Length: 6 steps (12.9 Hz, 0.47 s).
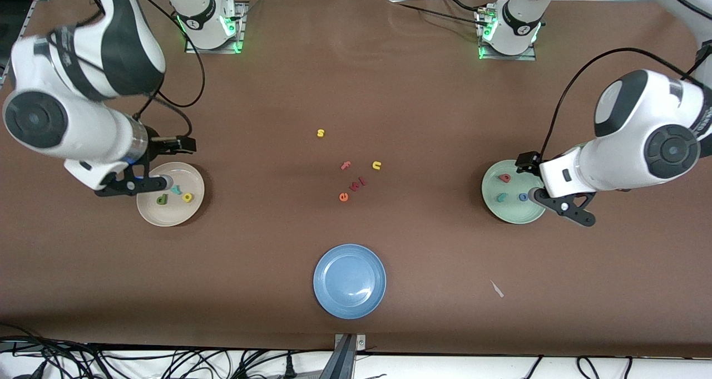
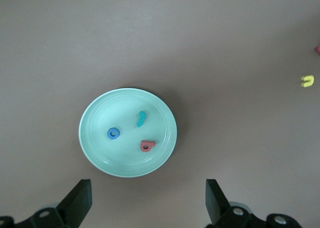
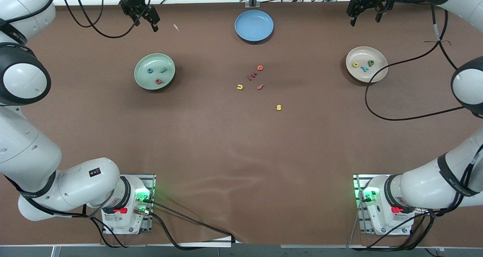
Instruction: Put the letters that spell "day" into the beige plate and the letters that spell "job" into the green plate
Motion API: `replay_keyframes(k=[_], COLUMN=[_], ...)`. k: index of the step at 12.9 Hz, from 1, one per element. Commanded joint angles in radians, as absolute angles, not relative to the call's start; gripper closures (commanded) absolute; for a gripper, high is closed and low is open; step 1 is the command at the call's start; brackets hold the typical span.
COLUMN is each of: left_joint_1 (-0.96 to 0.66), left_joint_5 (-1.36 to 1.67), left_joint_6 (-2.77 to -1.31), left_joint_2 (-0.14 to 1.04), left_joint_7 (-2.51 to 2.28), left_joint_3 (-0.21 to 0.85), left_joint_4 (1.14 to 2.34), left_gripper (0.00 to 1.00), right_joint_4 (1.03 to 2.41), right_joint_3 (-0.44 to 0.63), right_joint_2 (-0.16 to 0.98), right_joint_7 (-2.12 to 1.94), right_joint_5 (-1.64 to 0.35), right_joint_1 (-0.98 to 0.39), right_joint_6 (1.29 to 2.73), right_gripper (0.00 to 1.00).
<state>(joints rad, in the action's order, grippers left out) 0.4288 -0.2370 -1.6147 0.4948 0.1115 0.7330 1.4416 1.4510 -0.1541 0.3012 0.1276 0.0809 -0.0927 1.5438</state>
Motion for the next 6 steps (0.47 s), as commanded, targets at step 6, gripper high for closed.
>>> replay_keyframes(k=[6], left_joint_1=[0.286], left_joint_5=[-0.212], left_joint_6=[-1.506], left_joint_2=[0.341], left_joint_7=[-0.041], left_joint_3=[0.602], left_joint_4=[1.364], left_gripper=[0.0], right_joint_4=[1.712], right_joint_3=[-0.006], right_joint_2=[0.022], right_joint_7=[0.127], right_joint_5=[0.063], right_joint_1=[-0.104], right_joint_6=[1.645], right_gripper=[0.0])
